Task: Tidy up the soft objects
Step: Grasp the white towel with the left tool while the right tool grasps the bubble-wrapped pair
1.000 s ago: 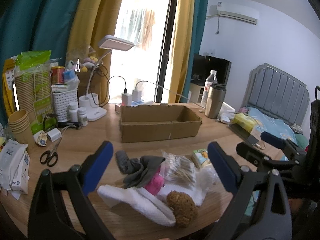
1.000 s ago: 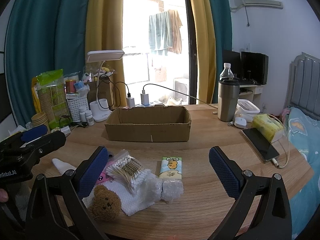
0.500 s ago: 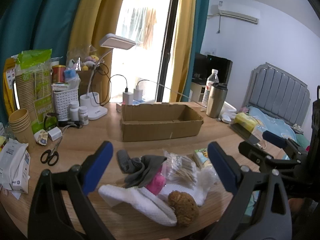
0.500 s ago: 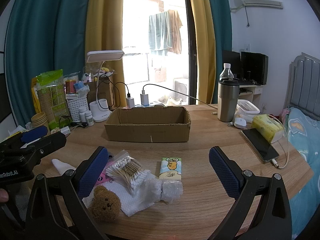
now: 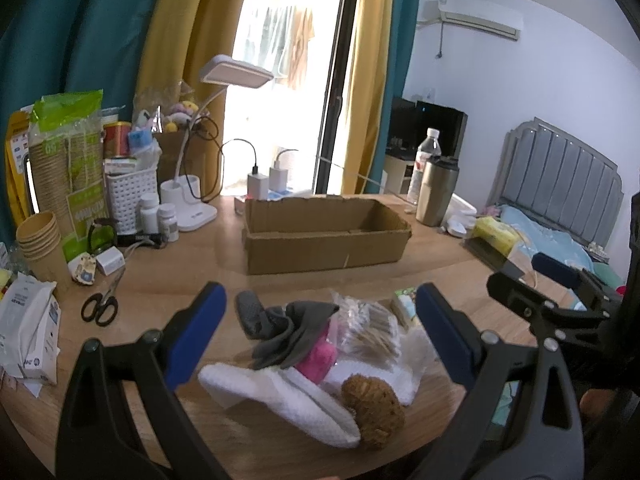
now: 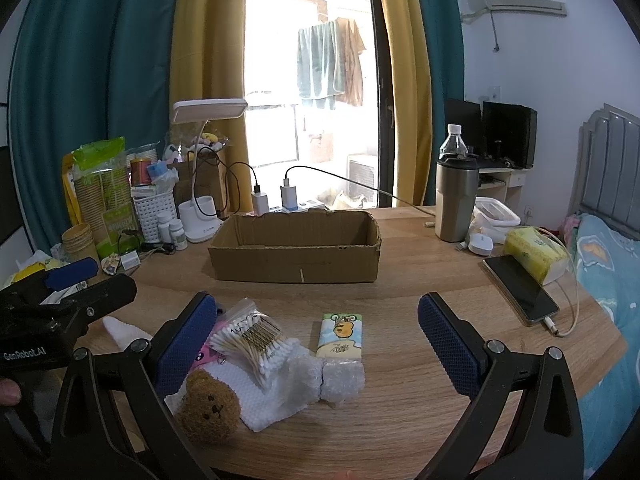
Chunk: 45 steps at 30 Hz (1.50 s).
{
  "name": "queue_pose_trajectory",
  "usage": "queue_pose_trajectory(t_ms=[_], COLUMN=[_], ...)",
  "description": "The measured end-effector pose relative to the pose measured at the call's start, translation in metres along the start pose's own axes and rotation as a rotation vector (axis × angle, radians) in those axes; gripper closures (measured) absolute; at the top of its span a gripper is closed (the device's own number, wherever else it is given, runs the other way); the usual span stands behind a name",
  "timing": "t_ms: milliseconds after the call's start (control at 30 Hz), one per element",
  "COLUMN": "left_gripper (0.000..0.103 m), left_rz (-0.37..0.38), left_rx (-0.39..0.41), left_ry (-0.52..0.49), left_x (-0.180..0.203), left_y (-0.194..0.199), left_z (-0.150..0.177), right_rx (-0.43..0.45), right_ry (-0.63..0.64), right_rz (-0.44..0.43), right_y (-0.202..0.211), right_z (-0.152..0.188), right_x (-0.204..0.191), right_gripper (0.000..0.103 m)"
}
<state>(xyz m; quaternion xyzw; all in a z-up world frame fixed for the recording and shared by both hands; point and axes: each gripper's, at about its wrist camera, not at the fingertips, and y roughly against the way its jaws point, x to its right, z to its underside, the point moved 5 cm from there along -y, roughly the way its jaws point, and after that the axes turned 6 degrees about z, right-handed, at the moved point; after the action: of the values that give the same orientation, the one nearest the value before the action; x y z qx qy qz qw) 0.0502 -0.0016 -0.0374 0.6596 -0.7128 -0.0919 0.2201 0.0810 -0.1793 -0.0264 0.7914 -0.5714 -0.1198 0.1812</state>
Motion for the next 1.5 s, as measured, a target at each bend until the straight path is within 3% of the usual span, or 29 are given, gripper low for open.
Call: queue_pose_trajectory(t_ms=[600, 800, 967, 1200, 1233, 1333, 1400, 1467, 1500], left_gripper=[0.006, 0.006, 0.006, 0.009, 0.011, 0.030, 0.053, 0.057, 0.066], left_rz=[-0.059, -0.082, -0.148, -0.077, -0.077, -0.063, -0.040, -0.024, -0.014], left_rx=[-0.217, -0.245, -0.196, -0.302, -0.304, -0.315, -0.336, -0.357, -0.354], left_ry=[0.038, 0.020, -0.059, -0.039, -0.038, -0.032, -0.017, -0.016, -0.015], left_x=[-0.030, -0.034, -0.038, -0.047, -0.046, -0.046, -0.048, -0.047, -0.045], left_y=[-0.034, -0.037, -0.037, -0.057, -0.059, -0.060, -0.063, -0.064, -0.062], left_z=[0.056, 0.068, 0.062, 0.076, 0.077, 0.078, 0.081, 0.086, 0.087], right_rx=[-0.148, -0.218, -0.266, -0.296, -0.300, -0.302, -0.300, -0.309, -0.317], right_ry=[-0.016, -0.013, -0.020, -0.028, -0.026, -0.017, -0.009, -0.009, -0.010], right_rz=[0.043, 0.032, 0.032, 0.021, 0.015, -0.002, -0.009, -0.018, -0.025], right_y=[-0.040, -0.057, -0.070, -0.086, -0.088, -0.092, -0.096, -0.100, -0.102], right_z=[0.035, 0.054, 0.066, 0.073, 0.074, 0.074, 0.073, 0.074, 0.074], right_x=[0.018, 0.018, 0.021, 0.023, 0.022, 0.018, 0.016, 0.014, 0.014], right_gripper=[0.000, 0.000, 0.000, 0.000, 0.000, 0.000, 0.000, 0.002, 0.004])
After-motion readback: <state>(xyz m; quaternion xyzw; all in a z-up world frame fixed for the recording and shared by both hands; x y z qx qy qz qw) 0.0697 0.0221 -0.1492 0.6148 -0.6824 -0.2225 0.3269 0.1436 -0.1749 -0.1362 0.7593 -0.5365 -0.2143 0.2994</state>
